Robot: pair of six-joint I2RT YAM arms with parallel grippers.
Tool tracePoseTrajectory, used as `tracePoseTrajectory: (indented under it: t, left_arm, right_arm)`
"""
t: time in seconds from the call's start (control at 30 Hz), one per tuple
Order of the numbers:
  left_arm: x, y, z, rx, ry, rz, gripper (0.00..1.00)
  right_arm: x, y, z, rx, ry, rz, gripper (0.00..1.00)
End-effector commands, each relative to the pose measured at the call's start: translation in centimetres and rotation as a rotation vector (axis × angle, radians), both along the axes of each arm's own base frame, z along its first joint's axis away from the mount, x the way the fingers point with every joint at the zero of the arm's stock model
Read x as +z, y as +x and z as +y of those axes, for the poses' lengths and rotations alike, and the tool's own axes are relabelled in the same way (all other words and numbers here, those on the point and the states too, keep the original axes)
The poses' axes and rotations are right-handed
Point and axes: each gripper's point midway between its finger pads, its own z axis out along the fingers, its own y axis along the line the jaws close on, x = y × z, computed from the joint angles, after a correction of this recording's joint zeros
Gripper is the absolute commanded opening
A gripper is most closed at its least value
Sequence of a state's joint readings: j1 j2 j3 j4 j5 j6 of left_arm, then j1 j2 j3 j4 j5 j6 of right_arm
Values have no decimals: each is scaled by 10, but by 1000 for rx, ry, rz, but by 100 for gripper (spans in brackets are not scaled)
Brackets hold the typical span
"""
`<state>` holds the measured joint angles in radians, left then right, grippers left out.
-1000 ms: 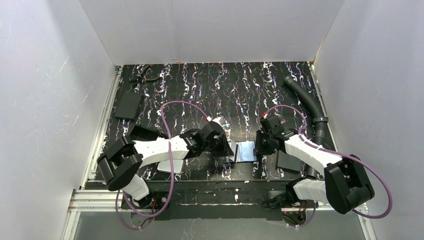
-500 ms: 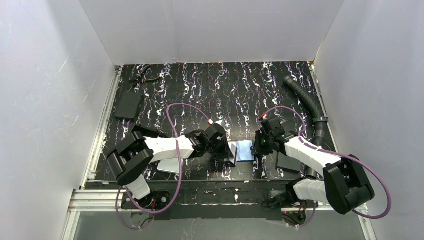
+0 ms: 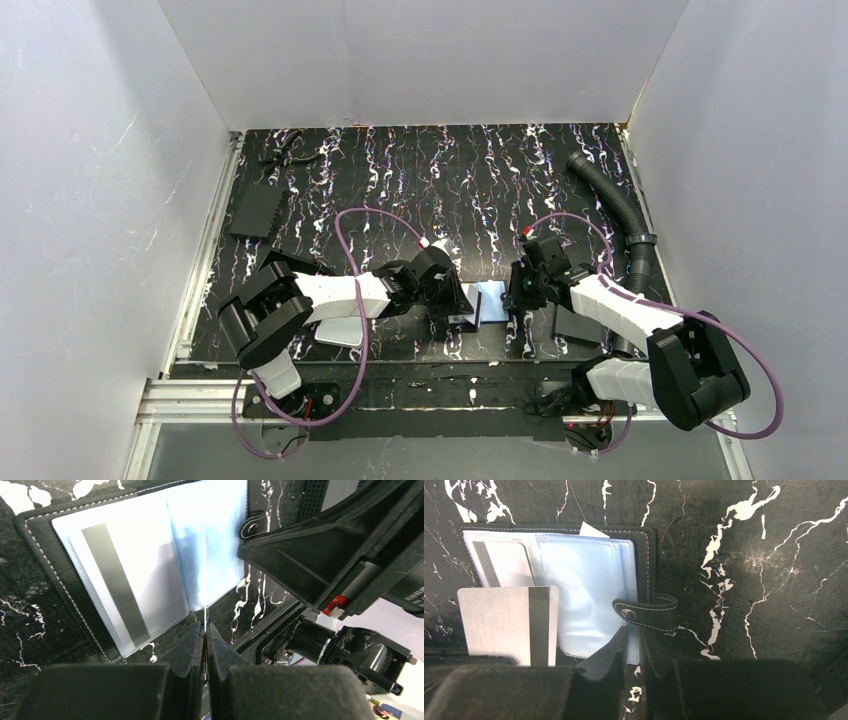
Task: Put the credit cards into the card holder
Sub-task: Insert the credit card into the card holder.
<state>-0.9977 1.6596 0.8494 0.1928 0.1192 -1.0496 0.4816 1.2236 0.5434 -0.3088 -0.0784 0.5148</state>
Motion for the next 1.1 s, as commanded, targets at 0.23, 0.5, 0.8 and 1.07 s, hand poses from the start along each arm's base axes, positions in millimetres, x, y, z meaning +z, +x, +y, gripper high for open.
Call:
tracePoseTrajectory:
  t: [0.23,0.5,0.8,1.07]
  left_arm:
    - [-16,-1,10,57,-9,47,0]
    - [-21,6,11,99,-62,56,0]
    - [-22,16,8,128,-101,48,0]
    - [-25,20,9,136,-101,28,0]
  right_arm:
    - [0,-3,3,25,21,-11,21]
    - [0,-4,5,31,32,-7,20]
    - [-1,-6,8,34,52,0,20]
    - [-1,-6,8,39,53,0,20]
